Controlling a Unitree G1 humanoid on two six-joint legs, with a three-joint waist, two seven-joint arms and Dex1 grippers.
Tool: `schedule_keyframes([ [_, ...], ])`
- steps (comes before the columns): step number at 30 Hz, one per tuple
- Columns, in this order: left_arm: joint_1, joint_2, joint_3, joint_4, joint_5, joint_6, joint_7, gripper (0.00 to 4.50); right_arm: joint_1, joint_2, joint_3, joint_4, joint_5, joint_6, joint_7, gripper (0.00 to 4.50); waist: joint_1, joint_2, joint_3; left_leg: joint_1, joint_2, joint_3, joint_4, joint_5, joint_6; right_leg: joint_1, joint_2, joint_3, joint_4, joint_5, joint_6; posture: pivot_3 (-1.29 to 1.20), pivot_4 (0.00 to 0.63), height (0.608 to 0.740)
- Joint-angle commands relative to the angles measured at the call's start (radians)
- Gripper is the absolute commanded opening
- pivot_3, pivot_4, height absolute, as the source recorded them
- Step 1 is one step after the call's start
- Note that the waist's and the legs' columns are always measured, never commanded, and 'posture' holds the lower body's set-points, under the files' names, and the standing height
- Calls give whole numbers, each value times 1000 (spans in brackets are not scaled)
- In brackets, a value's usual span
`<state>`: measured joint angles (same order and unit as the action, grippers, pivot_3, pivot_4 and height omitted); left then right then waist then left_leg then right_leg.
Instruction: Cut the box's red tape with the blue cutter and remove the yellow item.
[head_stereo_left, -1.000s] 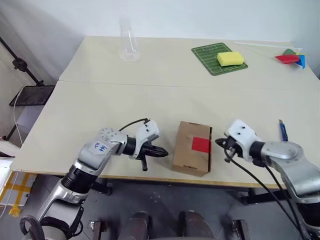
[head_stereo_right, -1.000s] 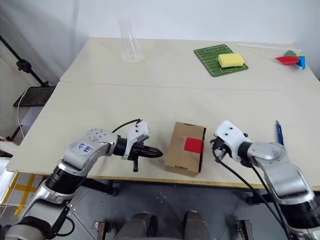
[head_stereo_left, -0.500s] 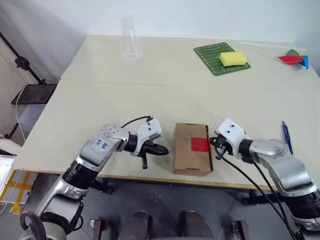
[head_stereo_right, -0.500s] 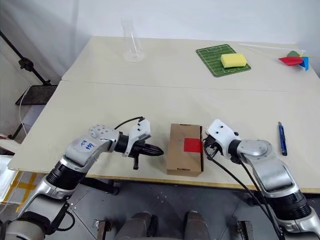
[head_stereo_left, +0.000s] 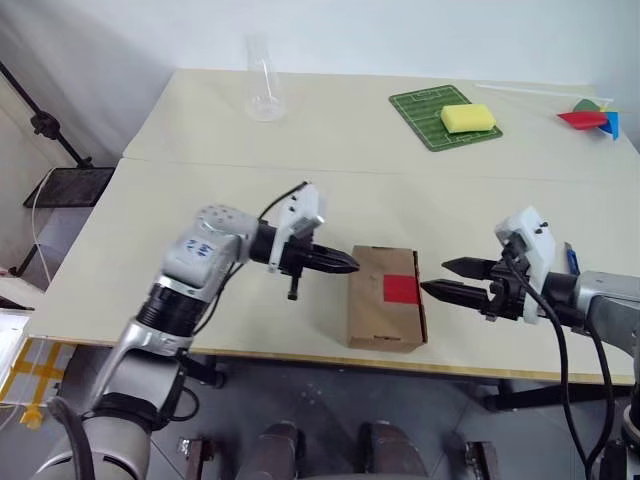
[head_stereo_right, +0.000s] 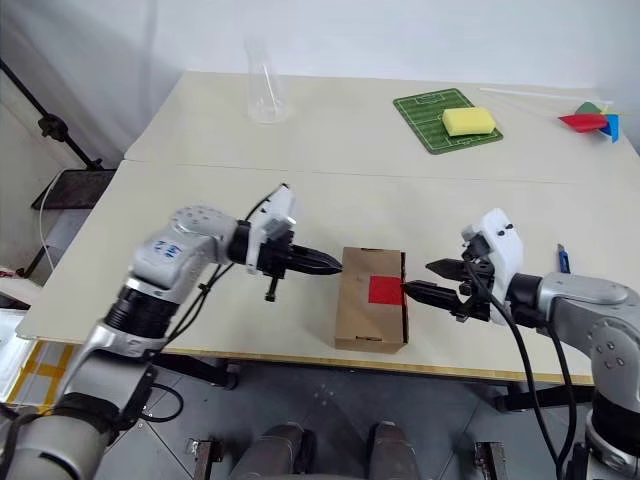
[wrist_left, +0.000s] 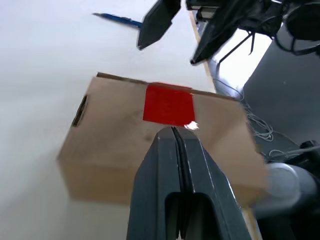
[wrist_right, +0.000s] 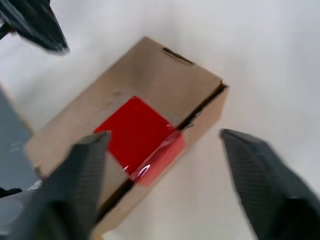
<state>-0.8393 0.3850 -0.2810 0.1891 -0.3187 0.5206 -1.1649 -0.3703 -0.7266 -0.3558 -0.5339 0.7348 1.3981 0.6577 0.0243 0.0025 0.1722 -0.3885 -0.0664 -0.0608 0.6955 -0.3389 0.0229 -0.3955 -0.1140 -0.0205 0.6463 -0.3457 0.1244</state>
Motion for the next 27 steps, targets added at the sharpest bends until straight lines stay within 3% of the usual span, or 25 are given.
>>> schedule_keyframes([
  [1, -11, -28, -15, 20, 45, -97, 11, 0, -5, -8, 22, 42, -57, -61, -64, 4454, -1, 0, 0, 0, 0, 0, 0, 0, 0, -1, 0, 0, 0, 0, 0, 0, 150, 740],
  [9, 24, -43, -88, 14, 145, -163, 22, 0, 48, -37, 82, 98, -75, -167, -35, 4454, -1, 0, 0, 0, 0, 0, -1, 0, 0, -1, 1, 0, 1, 0, 0, 0, 150, 740],
  [20, 16, -67, -88, 49, 183, -173, 55, 0, -59, 10, 11, 142, -6, -138, -88, 4454, 2, 0, 0, 0, 0, 0, 0, 1, 0, 0, 0, 0, 1, 0, 0, 0, 150, 740],
  [27, 18, -76, -89, 40, 186, -169, 50, 0, 4, -11, 95, 158, -64, -182, -103, 4454, 3, 0, 0, 0, -1, 0, 0, 1, 0, 0, 0, 0, 1, 0, 0, 0, 150, 740],
])
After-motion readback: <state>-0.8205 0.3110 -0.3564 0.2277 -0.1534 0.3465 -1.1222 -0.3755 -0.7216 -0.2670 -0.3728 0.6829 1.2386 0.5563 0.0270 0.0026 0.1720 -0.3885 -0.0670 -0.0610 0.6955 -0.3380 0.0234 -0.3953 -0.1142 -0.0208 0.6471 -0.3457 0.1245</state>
